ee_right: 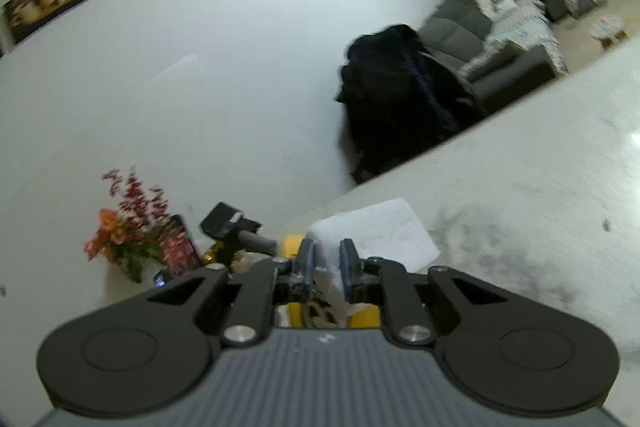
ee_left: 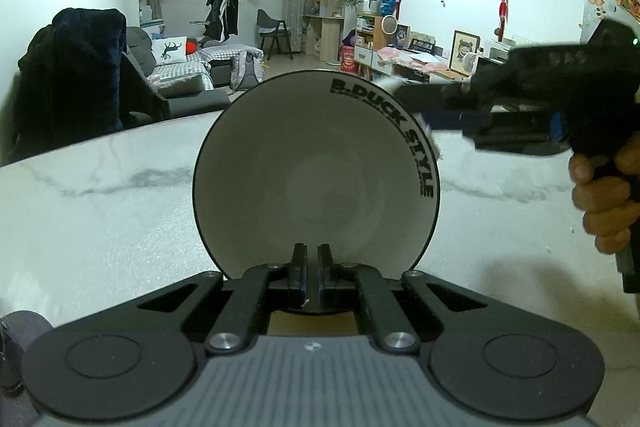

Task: Clean bowl
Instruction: 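Wipe the bowl's rim with the sponge while the left tool tilts the bowl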

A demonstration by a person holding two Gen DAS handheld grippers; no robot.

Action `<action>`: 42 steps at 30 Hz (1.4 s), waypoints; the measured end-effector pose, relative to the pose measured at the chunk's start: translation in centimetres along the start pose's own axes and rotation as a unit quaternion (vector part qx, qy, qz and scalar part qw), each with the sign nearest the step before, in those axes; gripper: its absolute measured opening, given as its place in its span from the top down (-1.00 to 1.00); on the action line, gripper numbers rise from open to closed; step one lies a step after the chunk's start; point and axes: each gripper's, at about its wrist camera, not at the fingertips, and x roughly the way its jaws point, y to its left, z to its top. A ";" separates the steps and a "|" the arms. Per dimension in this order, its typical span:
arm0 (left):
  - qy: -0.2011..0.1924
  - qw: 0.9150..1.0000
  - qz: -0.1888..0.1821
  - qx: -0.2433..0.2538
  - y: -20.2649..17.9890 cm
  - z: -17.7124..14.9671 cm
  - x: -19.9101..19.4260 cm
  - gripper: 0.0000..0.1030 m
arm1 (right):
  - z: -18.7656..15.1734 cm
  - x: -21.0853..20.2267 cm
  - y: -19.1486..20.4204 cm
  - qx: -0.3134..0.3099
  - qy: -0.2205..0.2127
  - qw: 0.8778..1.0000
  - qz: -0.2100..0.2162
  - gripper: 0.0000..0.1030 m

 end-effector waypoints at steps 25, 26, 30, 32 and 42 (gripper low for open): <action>0.000 1.000 -0.009 -0.022 1.4 0.2 0.1 0.93 | -0.3 0.5 -0.2 0.006 -0.003 1.000 -0.003 0.71; 0.000 1.000 -0.010 -0.022 1.5 0.2 0.2 0.93 | -0.3 0.6 -0.3 0.008 -0.004 1.000 -0.003 0.71; 0.001 1.000 -0.010 -0.021 1.6 0.4 0.3 0.93 | -0.1 0.9 -1.0 0.036 -0.014 0.999 0.006 0.71; 0.001 1.000 -0.013 -0.025 1.8 0.5 0.3 0.93 | 0.1 1.0 -1.5 0.054 -0.019 0.998 0.011 0.71; 0.002 0.997 -0.038 -0.060 3.1 0.5 0.6 0.93 | 0.3 0.9 -5.7 0.207 -0.034 0.975 0.068 0.71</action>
